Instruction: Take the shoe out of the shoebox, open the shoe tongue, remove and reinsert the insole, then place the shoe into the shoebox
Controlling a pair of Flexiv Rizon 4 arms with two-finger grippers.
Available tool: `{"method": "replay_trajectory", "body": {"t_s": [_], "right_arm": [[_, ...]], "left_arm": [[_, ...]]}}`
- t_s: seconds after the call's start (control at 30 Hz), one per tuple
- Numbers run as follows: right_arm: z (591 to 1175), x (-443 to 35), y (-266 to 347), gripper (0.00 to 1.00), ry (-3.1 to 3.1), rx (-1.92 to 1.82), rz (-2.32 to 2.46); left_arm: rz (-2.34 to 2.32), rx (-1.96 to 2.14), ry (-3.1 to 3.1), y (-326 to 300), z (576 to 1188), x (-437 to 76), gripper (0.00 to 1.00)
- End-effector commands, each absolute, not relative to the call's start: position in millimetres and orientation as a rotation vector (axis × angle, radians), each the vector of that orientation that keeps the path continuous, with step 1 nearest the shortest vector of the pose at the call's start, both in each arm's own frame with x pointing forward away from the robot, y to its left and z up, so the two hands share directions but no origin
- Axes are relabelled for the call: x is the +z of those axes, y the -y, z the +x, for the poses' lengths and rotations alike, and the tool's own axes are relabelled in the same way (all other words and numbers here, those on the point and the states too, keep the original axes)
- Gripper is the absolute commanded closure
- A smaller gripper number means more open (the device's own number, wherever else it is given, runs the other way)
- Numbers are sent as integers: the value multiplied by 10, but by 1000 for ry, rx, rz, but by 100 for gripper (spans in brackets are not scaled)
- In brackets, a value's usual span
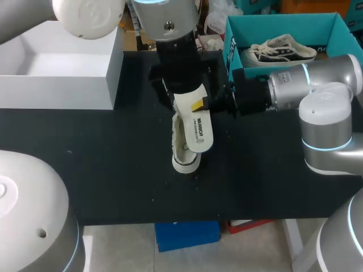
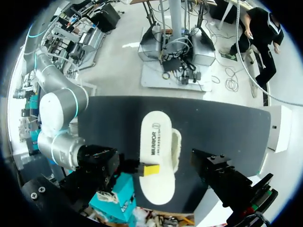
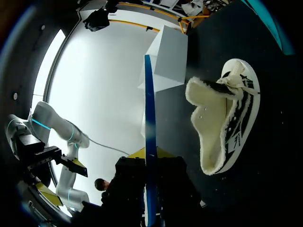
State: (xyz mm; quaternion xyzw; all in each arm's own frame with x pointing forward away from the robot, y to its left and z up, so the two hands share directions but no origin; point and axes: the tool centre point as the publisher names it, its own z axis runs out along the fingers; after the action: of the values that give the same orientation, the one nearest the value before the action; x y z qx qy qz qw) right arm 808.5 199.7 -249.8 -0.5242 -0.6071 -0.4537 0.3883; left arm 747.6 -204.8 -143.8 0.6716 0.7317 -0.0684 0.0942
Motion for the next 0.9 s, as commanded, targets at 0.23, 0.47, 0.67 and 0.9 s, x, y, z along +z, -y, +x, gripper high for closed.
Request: {"method": "replay_trajectory", "body": {"t_s": [0.23, 0.47, 0.67, 0.9], "right_arm": [[8088, -2507, -2012, 100, 1543, -1156, -1335], [8088, -2507, -2012, 100, 1543, -1156, -1335], [8088, -2507, -2012, 100, 1543, -1156, -1335], [8088, -2507, -2012, 100, 1543, -1156, -1335]], "left_arm": [[1988, -220, -2118, 2014, 7451, -1740, 0], [1983, -214, -2124, 2029, 7506, -1812, 0], [1978, -228, -2117, 2055, 7551, -1813, 0], [1982, -228, -2113, 2079, 7665, -1800, 0]]}}
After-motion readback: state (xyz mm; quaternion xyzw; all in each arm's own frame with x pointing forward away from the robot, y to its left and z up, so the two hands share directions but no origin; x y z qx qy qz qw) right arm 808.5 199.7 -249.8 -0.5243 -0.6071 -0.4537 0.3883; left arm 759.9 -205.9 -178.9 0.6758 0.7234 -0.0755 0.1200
